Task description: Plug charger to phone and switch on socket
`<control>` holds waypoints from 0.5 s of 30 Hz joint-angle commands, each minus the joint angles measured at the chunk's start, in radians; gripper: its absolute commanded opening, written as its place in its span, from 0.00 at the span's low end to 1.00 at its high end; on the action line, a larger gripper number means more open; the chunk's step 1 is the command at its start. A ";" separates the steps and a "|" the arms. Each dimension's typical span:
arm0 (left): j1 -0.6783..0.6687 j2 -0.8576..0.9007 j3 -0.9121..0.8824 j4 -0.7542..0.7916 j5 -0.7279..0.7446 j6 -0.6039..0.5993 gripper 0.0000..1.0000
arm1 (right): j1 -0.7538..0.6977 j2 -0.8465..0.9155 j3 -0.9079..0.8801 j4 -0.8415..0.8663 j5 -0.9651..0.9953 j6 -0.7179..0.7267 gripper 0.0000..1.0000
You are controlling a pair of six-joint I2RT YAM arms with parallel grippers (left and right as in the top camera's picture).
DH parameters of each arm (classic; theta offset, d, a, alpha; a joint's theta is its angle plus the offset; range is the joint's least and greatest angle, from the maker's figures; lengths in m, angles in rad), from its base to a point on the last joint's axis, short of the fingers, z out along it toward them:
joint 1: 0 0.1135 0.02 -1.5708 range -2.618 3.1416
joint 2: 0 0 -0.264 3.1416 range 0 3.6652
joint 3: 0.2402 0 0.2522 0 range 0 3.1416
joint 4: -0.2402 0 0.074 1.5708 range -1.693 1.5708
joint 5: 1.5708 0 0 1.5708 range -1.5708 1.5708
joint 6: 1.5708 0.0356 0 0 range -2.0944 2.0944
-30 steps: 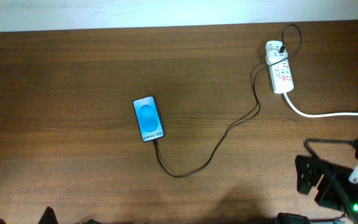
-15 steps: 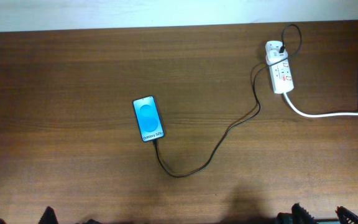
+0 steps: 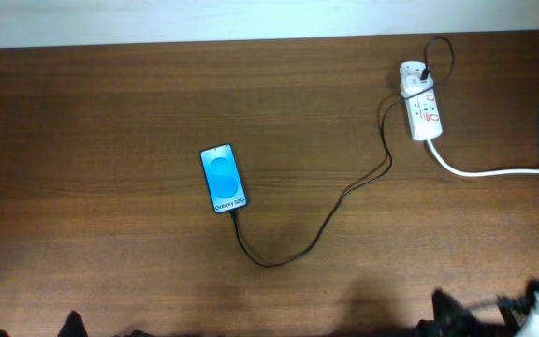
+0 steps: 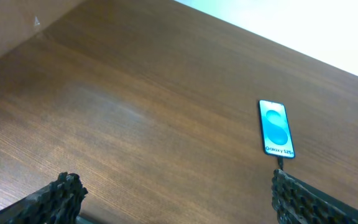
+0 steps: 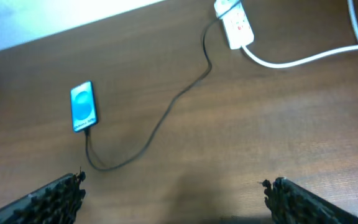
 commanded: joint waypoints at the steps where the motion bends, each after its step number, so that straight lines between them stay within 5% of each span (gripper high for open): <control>1: 0.003 0.003 0.000 0.000 -0.004 0.012 0.99 | 0.018 -0.055 -0.227 0.167 -0.048 -0.017 0.98; 9: 0.003 0.003 0.000 0.000 -0.004 0.012 0.99 | 0.145 -0.412 -0.784 0.807 -0.092 -0.010 0.98; 15: 0.003 0.003 0.000 0.000 -0.004 0.012 0.99 | 0.145 -0.463 -1.073 1.227 -0.062 -0.010 0.98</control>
